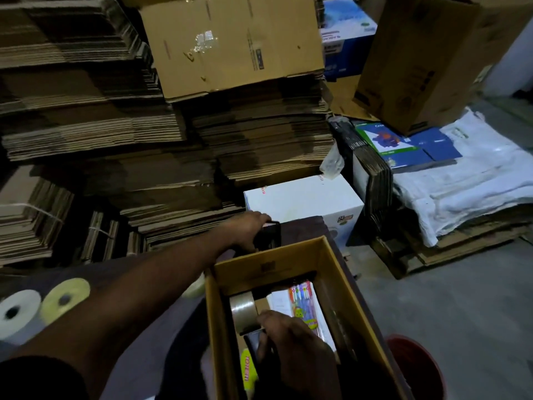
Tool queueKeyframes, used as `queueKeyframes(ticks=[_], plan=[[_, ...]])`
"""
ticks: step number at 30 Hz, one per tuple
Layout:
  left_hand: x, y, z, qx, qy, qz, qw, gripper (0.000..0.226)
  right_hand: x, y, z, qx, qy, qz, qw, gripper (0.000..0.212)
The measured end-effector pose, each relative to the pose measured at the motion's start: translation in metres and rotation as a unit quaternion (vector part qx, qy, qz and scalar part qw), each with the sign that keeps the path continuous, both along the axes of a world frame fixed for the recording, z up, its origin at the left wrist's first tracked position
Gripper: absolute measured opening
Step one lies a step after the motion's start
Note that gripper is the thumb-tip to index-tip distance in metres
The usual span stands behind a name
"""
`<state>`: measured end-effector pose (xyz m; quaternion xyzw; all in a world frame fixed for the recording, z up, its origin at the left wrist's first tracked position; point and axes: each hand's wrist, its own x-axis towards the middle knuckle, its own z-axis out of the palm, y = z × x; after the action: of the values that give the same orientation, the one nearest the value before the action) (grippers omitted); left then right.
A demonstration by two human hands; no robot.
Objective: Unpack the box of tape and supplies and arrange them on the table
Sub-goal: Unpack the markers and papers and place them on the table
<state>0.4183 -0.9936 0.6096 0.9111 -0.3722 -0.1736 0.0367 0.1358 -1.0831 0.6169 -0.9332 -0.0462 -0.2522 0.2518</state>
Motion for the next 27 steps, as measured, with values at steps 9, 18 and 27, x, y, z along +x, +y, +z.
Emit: queueKeyframes(ticks=[9,18,27], plan=[[-0.08,0.162,0.091,-0.219,-0.078,0.168,0.958,0.101,-0.013,0.048,0.031,0.106,0.103,0.044,0.988,0.024],[-0.253,0.251,0.026,-0.299,-0.001,0.152,0.942,0.089,-0.059,0.136,0.049,0.174,0.128,0.076,0.973,0.03],[-0.295,0.244,-0.073,-0.242,0.068,0.146,0.957,0.09,-0.129,0.184,0.023,0.128,0.134,0.017,0.982,0.03]])
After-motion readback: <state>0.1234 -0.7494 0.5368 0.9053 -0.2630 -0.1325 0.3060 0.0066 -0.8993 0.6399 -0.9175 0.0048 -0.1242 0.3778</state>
